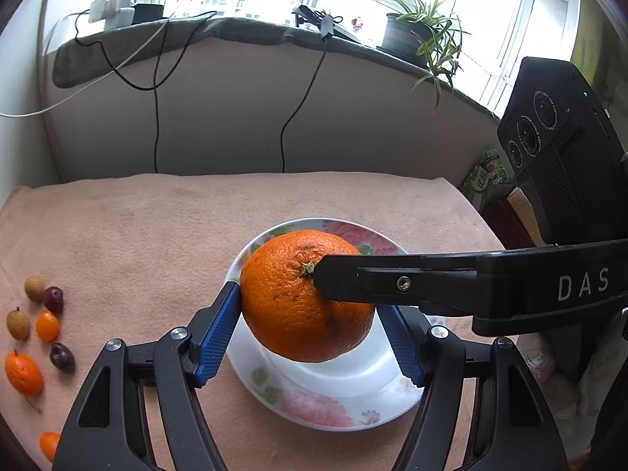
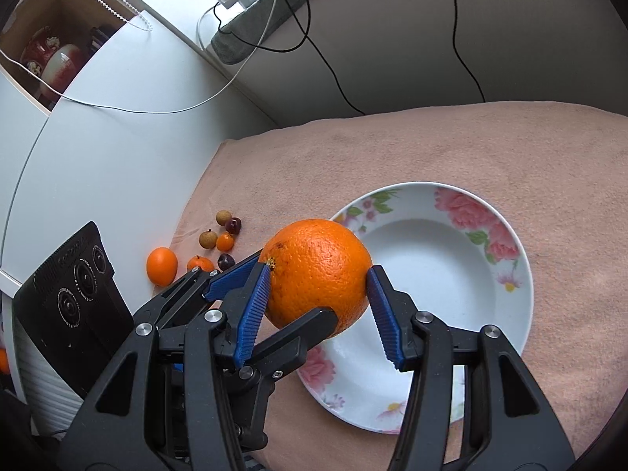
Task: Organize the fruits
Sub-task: 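Carry the large orange over the white floral plate and lower it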
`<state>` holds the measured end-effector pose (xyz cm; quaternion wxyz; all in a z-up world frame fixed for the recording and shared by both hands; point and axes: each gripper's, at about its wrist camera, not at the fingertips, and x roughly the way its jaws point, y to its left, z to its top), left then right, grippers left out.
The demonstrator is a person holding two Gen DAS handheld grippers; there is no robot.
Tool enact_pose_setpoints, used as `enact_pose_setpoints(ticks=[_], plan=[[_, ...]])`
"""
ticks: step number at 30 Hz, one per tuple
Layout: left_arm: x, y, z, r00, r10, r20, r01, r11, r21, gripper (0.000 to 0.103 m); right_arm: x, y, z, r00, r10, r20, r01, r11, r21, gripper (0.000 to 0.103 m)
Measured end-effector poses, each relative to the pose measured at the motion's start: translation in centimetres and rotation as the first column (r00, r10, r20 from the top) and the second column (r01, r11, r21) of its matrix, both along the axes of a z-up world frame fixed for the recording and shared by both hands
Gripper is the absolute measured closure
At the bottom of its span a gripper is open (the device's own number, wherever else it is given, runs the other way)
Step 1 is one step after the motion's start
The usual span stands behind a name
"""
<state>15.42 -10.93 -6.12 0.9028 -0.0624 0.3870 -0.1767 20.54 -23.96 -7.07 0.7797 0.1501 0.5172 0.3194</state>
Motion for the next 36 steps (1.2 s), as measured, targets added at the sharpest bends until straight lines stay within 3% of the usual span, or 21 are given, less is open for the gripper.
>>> enact_pose_setpoints(ticks=[15, 28, 36], plan=[[1.6, -3.8, -1.2, 0.998, -0.050, -0.033, 0.051, 0.999, 0.012, 0.033, 1.3, -3.4, -2.0, 0.996, -0.085, -0.026, 0.086, 0.996, 0.003, 0.049], [1.8, -4.3, -2.4, 0.997, -0.059, -0.044, 0.061, 0.997, 0.037, 0.033, 1.8, -2.9, -2.4, 0.996, -0.090, -0.007, 0.090, 0.995, -0.044, 0.049], [1.5, -4.0, -1.3, 0.998, -0.068, -0.008, 0.068, 0.997, 0.046, 0.034, 1.6, -2.4, -1.7, 0.996, -0.081, 0.030, 0.083, 0.994, -0.066, 0.049]])
